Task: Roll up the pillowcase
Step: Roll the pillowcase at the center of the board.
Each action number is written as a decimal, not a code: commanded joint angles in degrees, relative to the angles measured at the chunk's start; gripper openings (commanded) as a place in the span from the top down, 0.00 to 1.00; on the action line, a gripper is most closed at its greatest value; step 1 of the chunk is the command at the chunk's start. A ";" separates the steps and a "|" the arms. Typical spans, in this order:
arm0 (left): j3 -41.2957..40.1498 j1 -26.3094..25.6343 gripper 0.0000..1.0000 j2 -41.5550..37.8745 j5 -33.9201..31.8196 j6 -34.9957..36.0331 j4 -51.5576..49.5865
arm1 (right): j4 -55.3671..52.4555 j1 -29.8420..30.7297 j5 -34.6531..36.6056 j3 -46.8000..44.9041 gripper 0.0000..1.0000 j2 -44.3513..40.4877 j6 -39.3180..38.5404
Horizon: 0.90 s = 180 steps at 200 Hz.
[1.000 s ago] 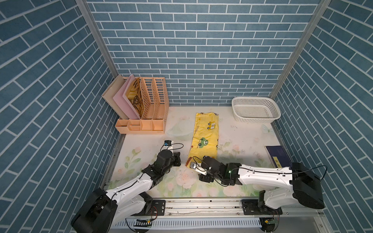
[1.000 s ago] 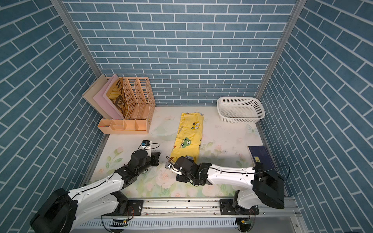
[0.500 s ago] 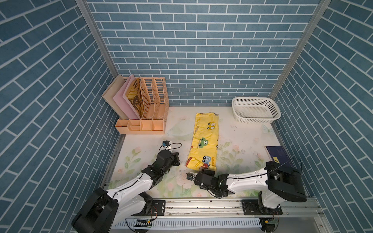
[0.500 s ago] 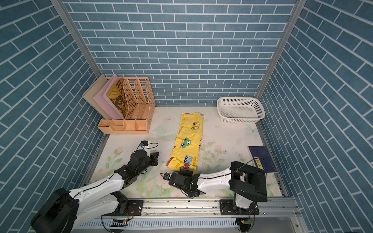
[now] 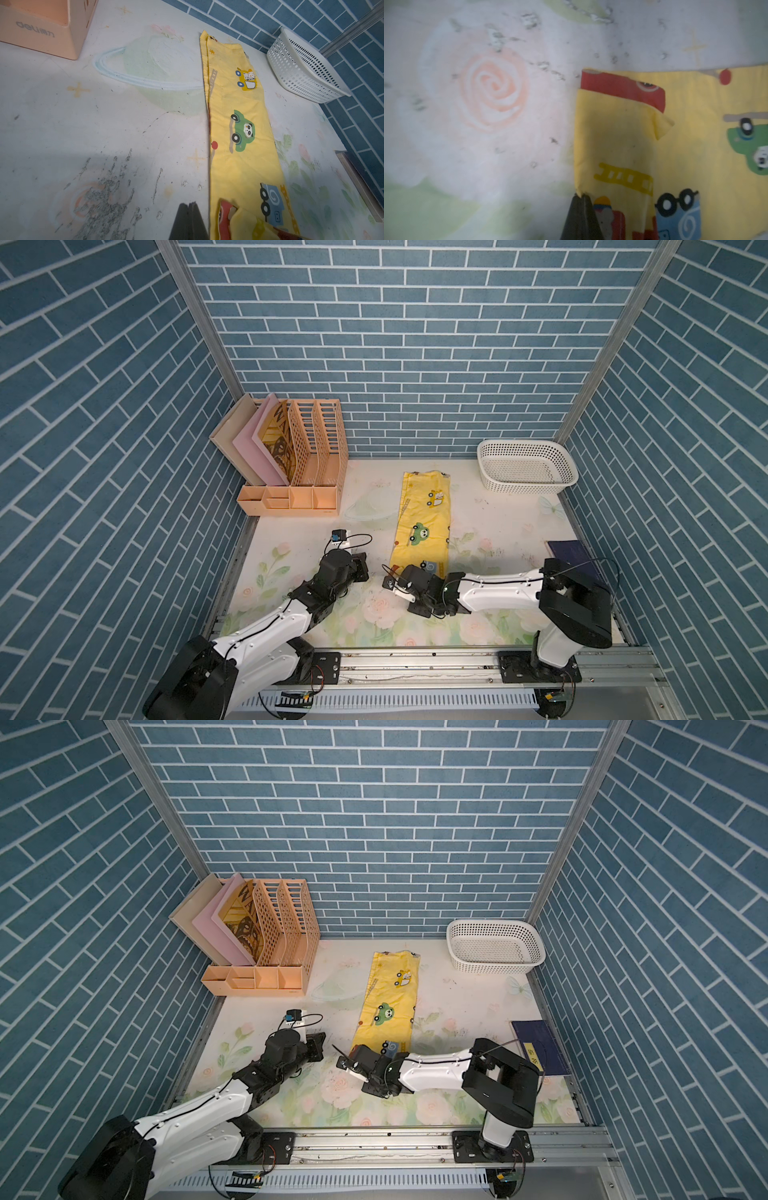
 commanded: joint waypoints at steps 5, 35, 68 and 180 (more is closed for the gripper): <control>0.00 0.31 1.00 -1.18 0.26 1.80 -1.91 | -11.33 -0.91 -26.73 3.70 1.00 -4.05 -3.10; -1.09 0.35 1.00 -2.60 11.57 6.39 1.96 | -15.06 -2.37 -33.25 4.39 1.00 -5.96 -4.81; -4.03 0.22 1.00 -1.33 23.02 7.91 9.41 | -17.76 -4.39 -37.67 5.51 1.00 -5.47 -8.02; -5.92 -6.14 1.00 9.70 28.80 8.91 16.10 | -23.19 -14.57 -40.81 9.82 1.00 -1.17 -13.33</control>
